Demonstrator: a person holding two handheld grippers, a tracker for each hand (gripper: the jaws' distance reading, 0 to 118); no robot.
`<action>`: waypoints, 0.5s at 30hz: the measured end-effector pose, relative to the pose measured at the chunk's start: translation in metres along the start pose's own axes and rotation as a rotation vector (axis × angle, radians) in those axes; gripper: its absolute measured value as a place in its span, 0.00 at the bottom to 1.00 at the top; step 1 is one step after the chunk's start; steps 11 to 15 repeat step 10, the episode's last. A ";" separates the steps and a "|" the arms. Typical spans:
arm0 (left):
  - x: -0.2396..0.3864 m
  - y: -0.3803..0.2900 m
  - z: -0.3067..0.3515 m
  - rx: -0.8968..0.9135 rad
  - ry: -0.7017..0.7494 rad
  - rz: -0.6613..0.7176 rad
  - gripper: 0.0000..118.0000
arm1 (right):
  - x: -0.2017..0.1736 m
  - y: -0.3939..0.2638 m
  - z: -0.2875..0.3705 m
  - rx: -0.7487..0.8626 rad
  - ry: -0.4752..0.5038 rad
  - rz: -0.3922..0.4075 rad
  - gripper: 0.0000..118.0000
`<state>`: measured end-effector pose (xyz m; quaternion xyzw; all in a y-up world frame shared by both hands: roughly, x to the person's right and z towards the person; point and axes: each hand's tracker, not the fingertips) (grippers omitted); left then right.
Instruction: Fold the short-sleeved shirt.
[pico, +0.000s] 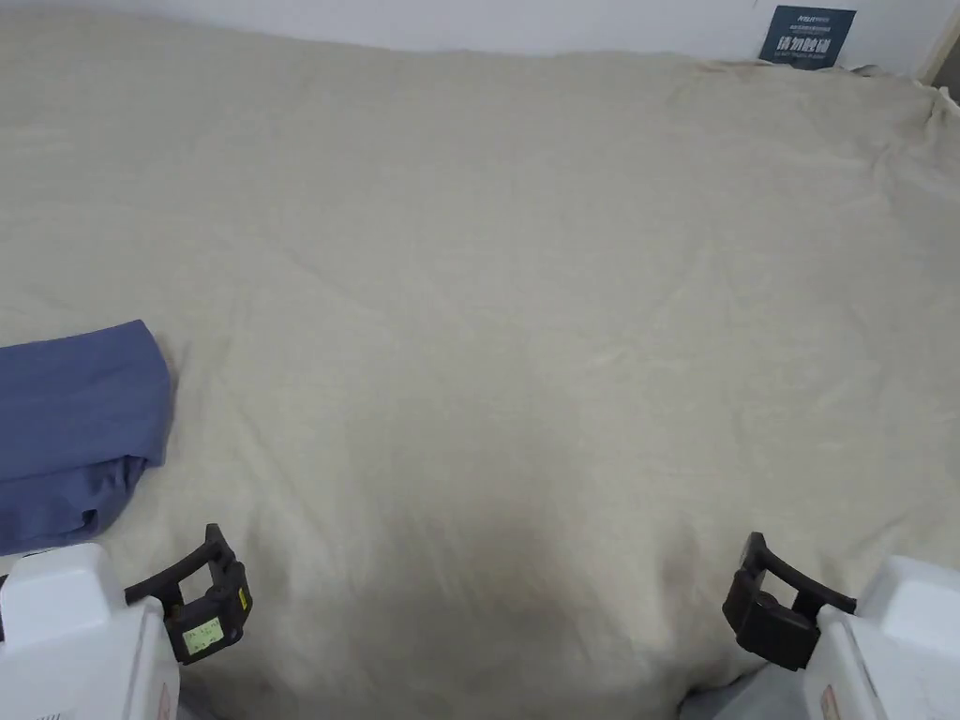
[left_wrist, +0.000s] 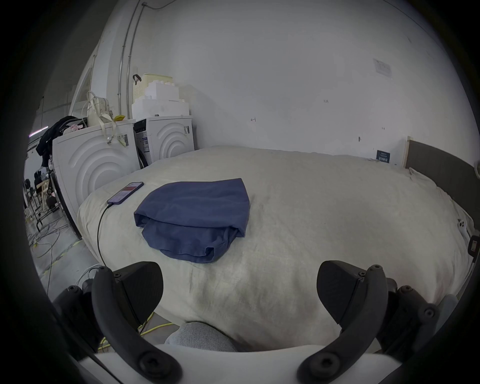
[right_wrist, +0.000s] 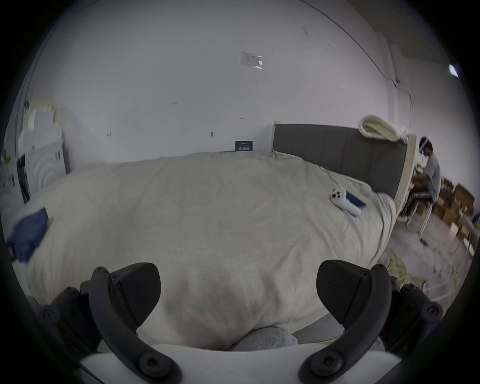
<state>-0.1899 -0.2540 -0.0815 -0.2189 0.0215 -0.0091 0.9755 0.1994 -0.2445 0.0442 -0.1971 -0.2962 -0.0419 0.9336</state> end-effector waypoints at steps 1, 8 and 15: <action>-0.001 0.000 0.001 0.008 0.004 0.008 1.00 | 0.005 0.004 0.000 -0.002 0.002 -0.031 1.00; -0.001 0.001 0.000 0.008 0.001 0.019 1.00 | 0.021 0.003 -0.005 -0.036 -0.033 -0.128 1.00; 0.000 0.000 0.000 0.008 -0.002 0.016 1.00 | 0.020 0.003 -0.004 -0.027 -0.023 -0.121 1.00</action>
